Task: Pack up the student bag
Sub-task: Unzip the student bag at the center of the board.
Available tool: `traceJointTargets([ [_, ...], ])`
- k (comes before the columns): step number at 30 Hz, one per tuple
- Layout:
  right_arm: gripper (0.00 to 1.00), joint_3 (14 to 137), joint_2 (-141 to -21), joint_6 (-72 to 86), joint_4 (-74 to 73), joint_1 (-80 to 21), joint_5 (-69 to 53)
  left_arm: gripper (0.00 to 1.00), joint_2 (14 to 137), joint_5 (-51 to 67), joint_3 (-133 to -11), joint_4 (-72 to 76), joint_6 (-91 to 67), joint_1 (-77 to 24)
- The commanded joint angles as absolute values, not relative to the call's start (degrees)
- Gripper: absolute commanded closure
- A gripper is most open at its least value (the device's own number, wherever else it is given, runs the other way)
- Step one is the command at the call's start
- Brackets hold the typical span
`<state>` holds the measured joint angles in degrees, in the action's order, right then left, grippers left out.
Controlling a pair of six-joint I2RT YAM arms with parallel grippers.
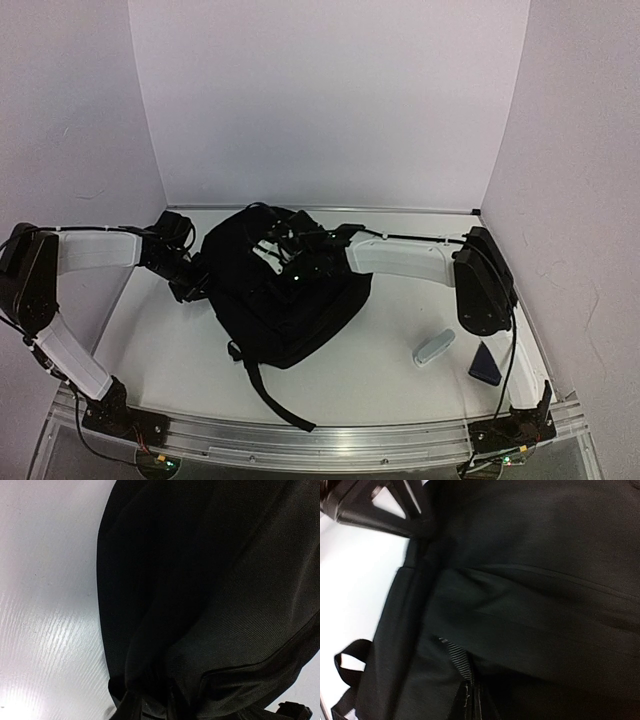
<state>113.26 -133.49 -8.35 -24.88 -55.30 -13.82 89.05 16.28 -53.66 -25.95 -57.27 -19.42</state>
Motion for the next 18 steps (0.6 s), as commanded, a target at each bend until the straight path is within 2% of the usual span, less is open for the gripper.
traceJointTargets([
  [1, 1.0, 111.86, -127.15, -9.71, -25.8, -49.95, -10.0, 0.97, 90.63, 14.83, -56.34, -25.62, -56.78, -19.29],
  [10, 1.0, 111.17, -127.24, -12.74, -25.93, -37.88, -3.84, 1.0, 92.27, 16.7, -56.82, -26.63, -55.2, -19.33],
  [18, 1.0, 122.45, -135.05, -13.99, -25.93, -33.14, -1.06, 1.0, 89.08, 21.63, -55.74, -25.48, -52.47, -24.18],
])
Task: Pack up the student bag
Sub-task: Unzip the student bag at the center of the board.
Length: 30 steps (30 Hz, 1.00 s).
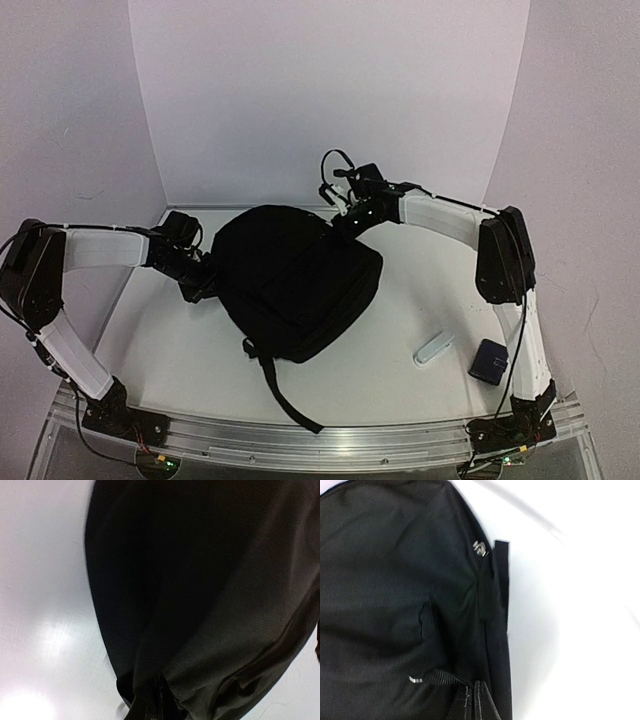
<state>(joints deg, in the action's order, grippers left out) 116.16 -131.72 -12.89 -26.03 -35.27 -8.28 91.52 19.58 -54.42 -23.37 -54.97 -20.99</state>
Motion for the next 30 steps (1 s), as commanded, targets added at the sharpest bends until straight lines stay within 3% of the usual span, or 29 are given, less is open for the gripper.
traceJointTargets([
  [1, 1.0, 124.13, -135.79, -13.76, -25.93, -33.14, -1.41, 1.0, 88.77, 21.98, -55.83, -25.36, -52.29, -25.7],
  [8, 1.0, 132.5, -139.88, -12.04, -25.98, -33.31, -5.17, 1.0, 89.2, 21.87, -57.44, -25.63, -53.71, -33.73],
  [9, 1.0, 132.99, -139.85, -11.95, -26.06, -33.32, -5.68, 0.95, 88.85, 20.85, -57.27, -26.12, -54.06, -33.75],
  [10, 0.94, 133.02, -139.39, -11.84, -26.1, -33.31, -6.0, 0.87, 88.37, 19.84, -57.2, -26.59, -54.25, -33.73],
  [12, 0.7, 132.17, -137.67, -11.31, -26.17, -33.19, -6.53, 0.65, 87.38, 18.23, -57.48, -27.19, -54.4, -33.67],
  [13, 0.5, 130.98, -135.69, -10.85, -26.51, -32.89, -7.48, 0.51, 86.77, 17.05, -58.1, -27.96, -54.23, -33.72],
  [15, 0.25, 128.09, -130.68, -10.1, -27.36, -31.85, -10.56, 0.32, 85.9, 15.28, -60.12, -29.37, -52.76, -33.66],
  [18, 0.04, 121.04, -121.3, -12.12, -29.74, -29.67, -15.52, 0.18, 85.8, 13.56, -64.87, -32.35, -48.31, -33.66],
  [23, 0.02, 107.83, -107.55, -19.38, -39.74, -24.63, -22.64, 0.04, 89.04, 12.99, -75.05, -38.4, -39.6, -33.79],
  [30, 0.02, 92.19, -96.21, -38.69, -64.2, -13.07, -23.7, 0.03, 93.84, 14.56, -81.29, -40.96, -33.29, -33.84],
])
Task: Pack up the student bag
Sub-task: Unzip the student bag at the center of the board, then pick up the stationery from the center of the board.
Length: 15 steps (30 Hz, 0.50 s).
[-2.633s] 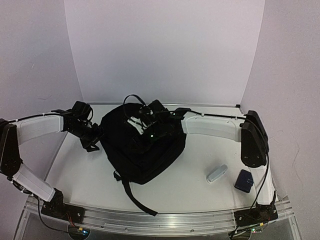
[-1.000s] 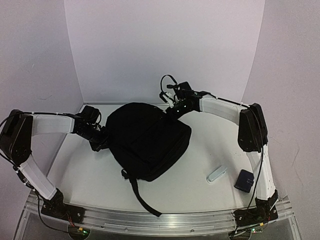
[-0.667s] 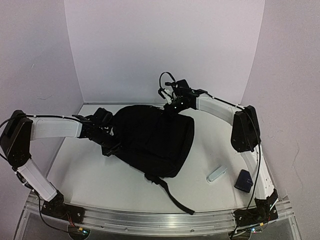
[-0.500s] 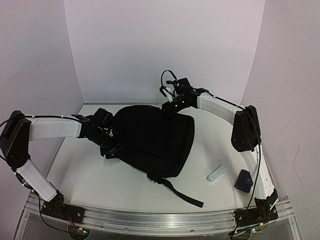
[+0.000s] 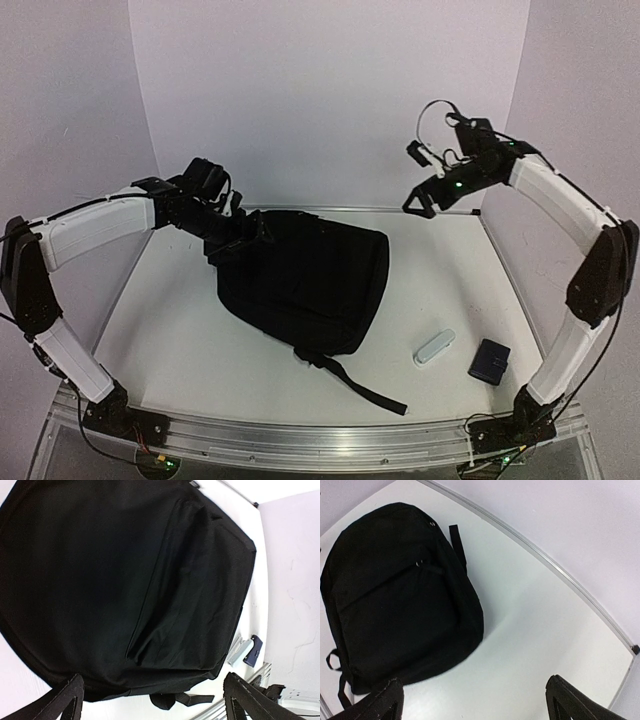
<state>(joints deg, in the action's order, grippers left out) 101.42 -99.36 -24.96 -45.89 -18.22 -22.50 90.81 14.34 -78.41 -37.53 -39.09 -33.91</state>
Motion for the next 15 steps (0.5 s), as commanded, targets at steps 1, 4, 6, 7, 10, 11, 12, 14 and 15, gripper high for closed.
traceJointTargets([
  [1, 0.02, 89.41, -94.85, -40.45, -65.53, -11.18, -21.86, 0.03, 94.55, 15.07, -81.79, -40.98, -33.06, -33.88],
  [4, 0.02, 81.7, -92.25, -44.74, -67.95, -6.93, -14.73, 0.03, 95.83, 16.49, -82.26, -40.08, -32.79, -33.85],
  [6, 0.02, 78.09, -90.97, -46.58, -68.58, -5.47, -11.94, 0.03, 96.42, 17.87, -82.02, -38.89, -32.52, -33.84],
  [7, 0.03, 75.59, -90.18, -47.45, -68.37, -5.35, -11.12, 0.03, 96.69, 18.64, -81.85, -38.41, -32.46, -33.86],
  [10, 0.03, 70.86, -88.05, -49.36, -65.51, -5.49, -11.55, 0.03, 97.41, 20.37, -81.27, -37.2, -32.22, -33.87],
  [11, 0.03, 69.61, -87.63, -50.27, -64.36, -5.72, -11.7, 0.04, 97.62, 21.11, -81.24, -36.88, -32.08, -33.95],
  [12, 0.03, 68.03, -87.51, -51.41, -63.21, -6.06, -11.6, 0.04, 97.73, 21.77, -81.29, -36.59, -31.92, -33.91],
  [14, 0.03, 65.96, -87.61, -53.85, -59.38, -6.87, -11.23, 0.04, 97.87, 22.73, -81.56, -36.4, -31.79, -33.9],
  [15, 0.03, 65.16, -87.89, -55.31, -58.05, -7.31, -11.26, 0.04, 97.9, 23.23, -81.7, -36.38, -31.55, -33.92],
])
